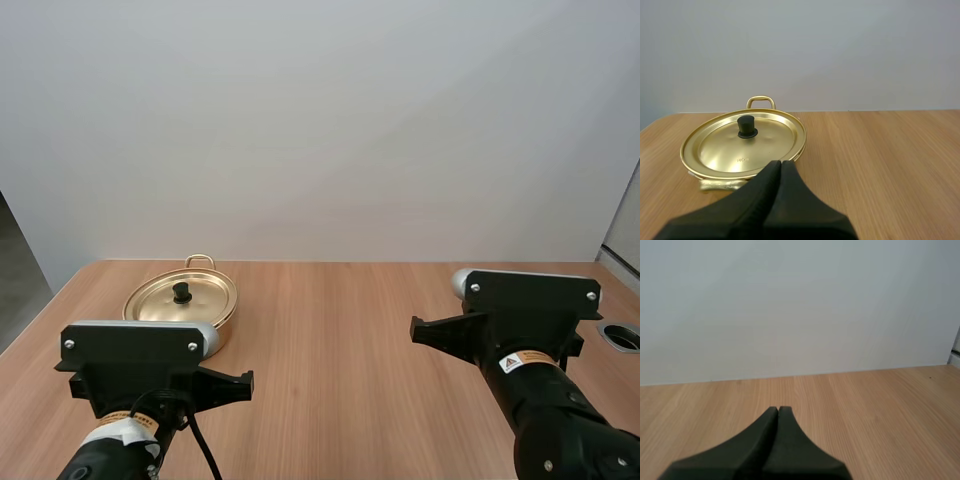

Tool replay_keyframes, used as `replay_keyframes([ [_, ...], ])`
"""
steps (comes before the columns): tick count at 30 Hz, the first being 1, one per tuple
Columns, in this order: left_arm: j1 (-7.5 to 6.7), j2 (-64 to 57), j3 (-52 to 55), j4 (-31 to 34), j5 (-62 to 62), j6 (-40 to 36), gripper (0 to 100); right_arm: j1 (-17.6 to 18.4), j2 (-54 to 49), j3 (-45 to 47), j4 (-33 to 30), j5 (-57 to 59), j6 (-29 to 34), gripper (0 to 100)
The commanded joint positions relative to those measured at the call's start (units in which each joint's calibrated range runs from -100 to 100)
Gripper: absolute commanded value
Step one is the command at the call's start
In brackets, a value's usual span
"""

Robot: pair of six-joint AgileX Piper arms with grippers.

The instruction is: Open the pot, put the car inside, and close it

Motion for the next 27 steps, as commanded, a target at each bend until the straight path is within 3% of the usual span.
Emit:
replay_keyframes([
  [1,-0.03,0.0,0.0,0.0,0.0,0.0,0,0.0,-2.7,0.0,-0.1,7.0,0.0,0],
  [15,-0.03,0.0,0.0,0.0,-0.8,-0.1,0,0.0,-20.1,1.8,-1.0,29.1,0.0,0],
  [23,-0.03,0.0,0.0,0.0,-0.8,-0.1,0,0.0,-20.5,2.9,-3.3,29.2,0.0,0],
  [27,-0.03,0.0,0.0,0.0,-0.8,-0.1,0,-0.1,-20.5,2.9,-6.0,38.0,0.0,0],
])
